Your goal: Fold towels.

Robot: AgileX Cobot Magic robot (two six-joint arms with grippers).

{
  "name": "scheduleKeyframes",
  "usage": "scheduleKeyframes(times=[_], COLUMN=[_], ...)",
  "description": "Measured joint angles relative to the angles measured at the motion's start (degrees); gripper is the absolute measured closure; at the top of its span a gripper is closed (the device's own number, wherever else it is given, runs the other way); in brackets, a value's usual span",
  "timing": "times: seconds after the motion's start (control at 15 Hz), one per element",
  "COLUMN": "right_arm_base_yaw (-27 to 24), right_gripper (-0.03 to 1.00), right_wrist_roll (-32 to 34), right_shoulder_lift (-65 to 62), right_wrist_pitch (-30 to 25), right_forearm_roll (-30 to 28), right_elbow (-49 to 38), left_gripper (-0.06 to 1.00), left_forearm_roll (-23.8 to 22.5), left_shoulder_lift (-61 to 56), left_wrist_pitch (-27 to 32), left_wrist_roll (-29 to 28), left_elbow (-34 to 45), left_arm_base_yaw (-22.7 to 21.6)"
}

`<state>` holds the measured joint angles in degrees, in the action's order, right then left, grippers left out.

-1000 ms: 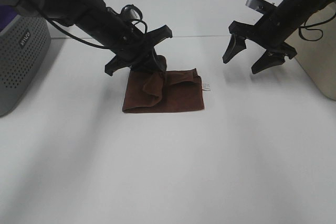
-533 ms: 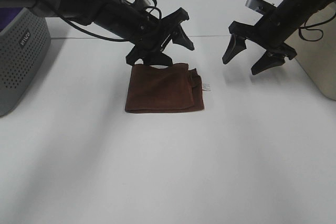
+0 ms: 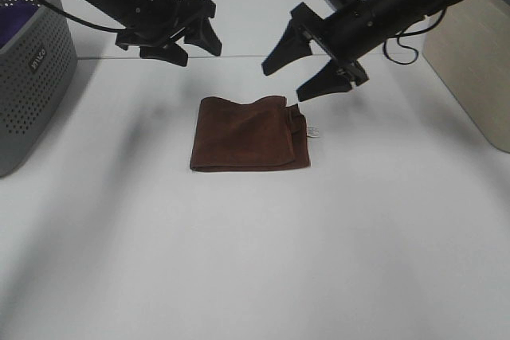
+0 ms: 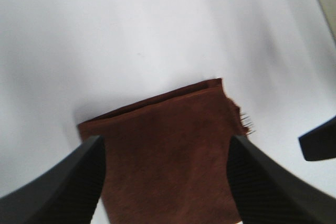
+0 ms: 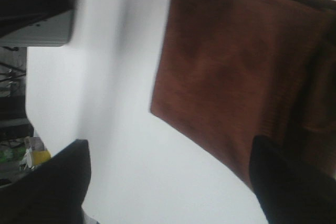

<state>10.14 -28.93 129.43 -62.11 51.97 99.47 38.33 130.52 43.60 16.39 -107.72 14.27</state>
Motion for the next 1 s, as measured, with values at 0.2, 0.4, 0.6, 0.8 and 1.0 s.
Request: scheduleKeyframes(times=[0.2, 0.4, 0.6, 0.8, 1.0], right_arm_base_yaw=[2.64, 2.06, 0.8, 0.06, 0.06], right_gripper=[0.19, 0.19, 0.19, 0.2, 0.2], right_wrist_roll=[-7.1, -9.68, -10.71, -10.6, -9.45], right_shoulder_lift=[2.46, 7.91, 12.78, 14.44, 13.58], right_wrist_pitch=[1.38, 2.86, 3.27, 3.38, 2.23], right_forearm_roll=[9.63, 15.93, 17.65, 18.79, 17.36], right_elbow=[0.0, 0.0, 0.0, 0.0, 0.29], left_gripper=[0.31, 0.31, 0.31, 0.31, 0.31], left_forearm_roll=[-7.05, -10.71, -14.09, -18.85, -23.26], left_shoulder_lift=[0.0, 0.0, -0.92, -5.61, -14.84], left_wrist_pitch=[2.92, 4.76, 7.28, 11.17, 17.36], left_wrist_roll=[-2.64, -3.44, -3.09, -3.72, -4.3], left_elbow=[0.0, 0.0, 0.0, 0.0, 0.0], left_arm_base_yaw=[-0.74, -0.74, -0.74, -0.69, -0.69])
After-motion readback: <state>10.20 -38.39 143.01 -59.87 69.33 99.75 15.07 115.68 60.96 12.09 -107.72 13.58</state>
